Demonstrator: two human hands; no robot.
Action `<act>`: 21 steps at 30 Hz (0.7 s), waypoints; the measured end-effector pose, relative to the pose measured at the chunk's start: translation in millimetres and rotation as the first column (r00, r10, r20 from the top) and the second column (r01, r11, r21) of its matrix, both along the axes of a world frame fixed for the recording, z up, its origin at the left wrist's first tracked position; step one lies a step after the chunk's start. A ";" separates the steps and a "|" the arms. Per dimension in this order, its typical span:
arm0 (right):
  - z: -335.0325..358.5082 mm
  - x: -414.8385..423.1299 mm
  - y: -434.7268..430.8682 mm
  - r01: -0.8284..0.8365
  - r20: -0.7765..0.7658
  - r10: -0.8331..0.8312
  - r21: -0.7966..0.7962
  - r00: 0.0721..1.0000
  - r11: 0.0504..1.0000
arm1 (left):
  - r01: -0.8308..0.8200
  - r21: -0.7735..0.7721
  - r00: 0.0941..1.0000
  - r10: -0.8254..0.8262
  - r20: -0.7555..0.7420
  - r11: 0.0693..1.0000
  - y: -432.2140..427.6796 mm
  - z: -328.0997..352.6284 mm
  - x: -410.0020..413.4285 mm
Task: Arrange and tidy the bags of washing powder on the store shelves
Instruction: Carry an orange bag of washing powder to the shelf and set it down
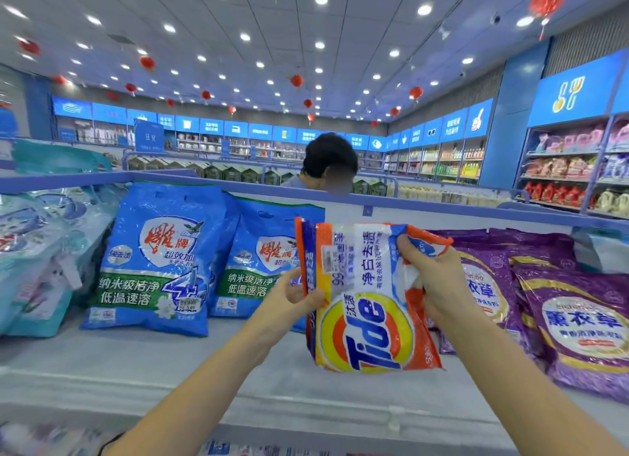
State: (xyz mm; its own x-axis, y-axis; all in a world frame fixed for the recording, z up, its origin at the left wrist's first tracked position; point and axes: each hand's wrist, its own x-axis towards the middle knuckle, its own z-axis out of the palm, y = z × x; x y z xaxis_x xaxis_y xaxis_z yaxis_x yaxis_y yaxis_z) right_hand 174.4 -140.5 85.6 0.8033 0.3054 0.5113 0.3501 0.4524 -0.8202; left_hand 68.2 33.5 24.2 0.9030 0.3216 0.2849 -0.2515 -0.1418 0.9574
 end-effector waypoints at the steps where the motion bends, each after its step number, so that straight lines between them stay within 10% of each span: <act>1: 0.2 -0.6 3.7 0.008 -0.059 -0.006 0.040 0.998 0.999 | 0.072 -0.004 0.997 -0.072 -0.038 0.997 -3.1 -3.5 -0.6; 6: -6.5 0.0 12.8 0.069 -0.253 -0.029 0.150 0.967 0.986 | 0.160 -0.076 0.983 -0.166 -0.081 0.984 1.2 -0.5 -0.7; 12: -23.0 16.1 -11.1 0.009 -0.085 -0.013 -0.054 0.996 0.999 | -0.012 0.335 0.981 0.075 -0.177 0.942 16.0 50.7 -9.3; 16: -26.1 24.6 -30.1 0.131 0.255 -0.075 -0.212 0.964 0.969 | -0.002 0.849 0.951 0.264 -0.162 0.528 20.8 88.4 -6.1; 19: -21.8 12.0 -21.8 0.097 0.369 0.083 -0.443 0.926 0.891 | 0.073 0.980 0.931 0.340 -0.135 0.188 8.5 97.7 3.3; 21: -24.2 8.2 -10.8 0.137 0.400 0.117 -0.551 0.909 0.823 | 0.147 0.980 0.926 0.329 -0.183 0.132 4.2 93.9 9.0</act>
State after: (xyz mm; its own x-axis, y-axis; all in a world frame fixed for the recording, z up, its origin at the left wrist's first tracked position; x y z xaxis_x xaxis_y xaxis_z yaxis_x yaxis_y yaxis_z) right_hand 182.6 -151.2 61.4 0.5707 0.6291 0.5278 0.7030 -0.0421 -0.7099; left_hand 77.3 37.6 118.1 0.9826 0.0731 0.1706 0.0780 -0.9967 -0.0221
